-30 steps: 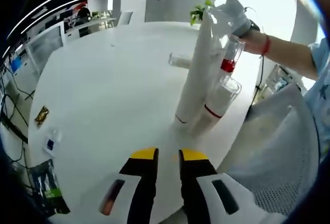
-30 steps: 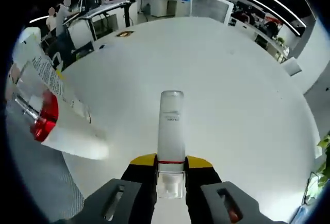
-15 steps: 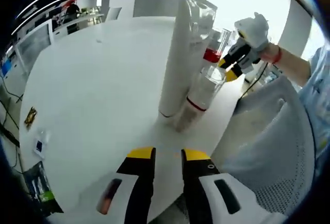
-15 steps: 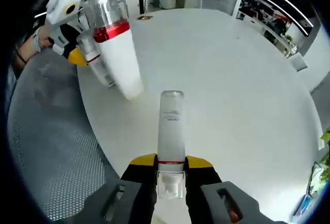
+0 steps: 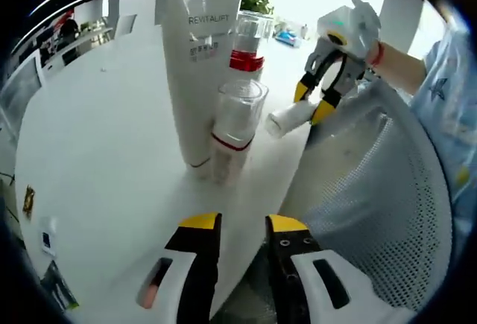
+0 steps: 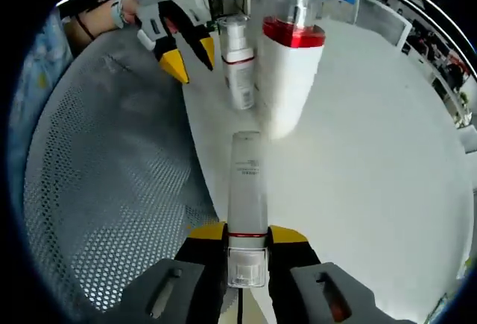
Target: Arrange the skincare products in the storage area until every visible bottle or jar stands upright without overlapping.
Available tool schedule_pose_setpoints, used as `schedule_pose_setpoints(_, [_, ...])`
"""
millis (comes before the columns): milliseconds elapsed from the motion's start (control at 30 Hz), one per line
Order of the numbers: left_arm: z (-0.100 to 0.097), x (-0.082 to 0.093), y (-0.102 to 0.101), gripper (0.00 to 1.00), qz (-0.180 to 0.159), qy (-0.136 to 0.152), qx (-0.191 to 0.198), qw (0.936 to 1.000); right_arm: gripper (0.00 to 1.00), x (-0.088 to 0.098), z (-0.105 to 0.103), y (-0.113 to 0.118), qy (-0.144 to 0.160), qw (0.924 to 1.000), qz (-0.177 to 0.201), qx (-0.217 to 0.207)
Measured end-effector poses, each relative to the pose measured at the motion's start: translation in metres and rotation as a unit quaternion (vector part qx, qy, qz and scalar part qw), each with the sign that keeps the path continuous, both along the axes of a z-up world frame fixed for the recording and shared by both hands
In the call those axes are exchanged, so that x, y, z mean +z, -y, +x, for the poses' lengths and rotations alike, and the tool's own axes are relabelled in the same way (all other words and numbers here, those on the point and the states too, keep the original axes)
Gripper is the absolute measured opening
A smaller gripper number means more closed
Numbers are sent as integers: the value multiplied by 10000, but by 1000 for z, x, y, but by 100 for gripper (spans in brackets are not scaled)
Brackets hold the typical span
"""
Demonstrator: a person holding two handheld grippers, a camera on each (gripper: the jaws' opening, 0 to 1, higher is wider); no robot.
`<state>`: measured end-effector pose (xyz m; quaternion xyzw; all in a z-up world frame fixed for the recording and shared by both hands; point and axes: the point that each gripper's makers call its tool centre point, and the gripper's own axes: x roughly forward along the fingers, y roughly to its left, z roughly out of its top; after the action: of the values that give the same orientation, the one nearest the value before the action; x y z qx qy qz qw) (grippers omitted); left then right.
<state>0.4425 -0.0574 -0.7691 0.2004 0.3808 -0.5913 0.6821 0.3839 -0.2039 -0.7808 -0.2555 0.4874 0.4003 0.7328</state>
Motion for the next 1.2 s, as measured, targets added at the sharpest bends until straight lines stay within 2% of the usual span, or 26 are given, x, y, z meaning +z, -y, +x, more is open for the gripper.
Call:
schedule_pose_setpoints(200, [-14,7,8,26,-178,79,-481,9987,14,7,-4,-35,-86,9987,205,466])
schedule_pose_setpoints(267, [-19,8,10,27,-239,25,-619,9978,14,6,-4,-50,-147,9979,285,556])
schedule_pose_setpoints(367, [-30,10,13,29,-311,-49,-858,9958,14,7,-6,-72,-220,9956,239,883])
schedule_pose_setpoints(467, [-37,11,15,30,-342,39,-1116,9932,14,5,-4,-85,-229,9944,196,1013])
schedule_pose_setpoints(600, [-46,9,16,28,-303,46,-1393,9898,14,2,-10,-110,-415,9917,455,1130])
schedule_pose_setpoints(633, [-47,6,15,27,-248,2,-1416,9896,14,2,-11,-114,-453,9912,493,1138])
schedule_pose_setpoints(667, [-52,1,11,26,-88,-185,-1451,9892,14,1,-10,-118,-451,9915,514,1108])
schedule_pose_setpoints(767, [-52,-6,7,26,110,-46,-1596,9871,14,1,-10,-123,-582,9915,662,958])
schedule_pose_setpoints(967, [-55,-8,12,27,141,161,-1773,9839,14,5,-12,-124,-824,9895,902,768])
schedule_pose_setpoints(1200, [-56,-10,11,26,235,226,-1867,9819,14,4,-13,-126,-737,9904,832,826])
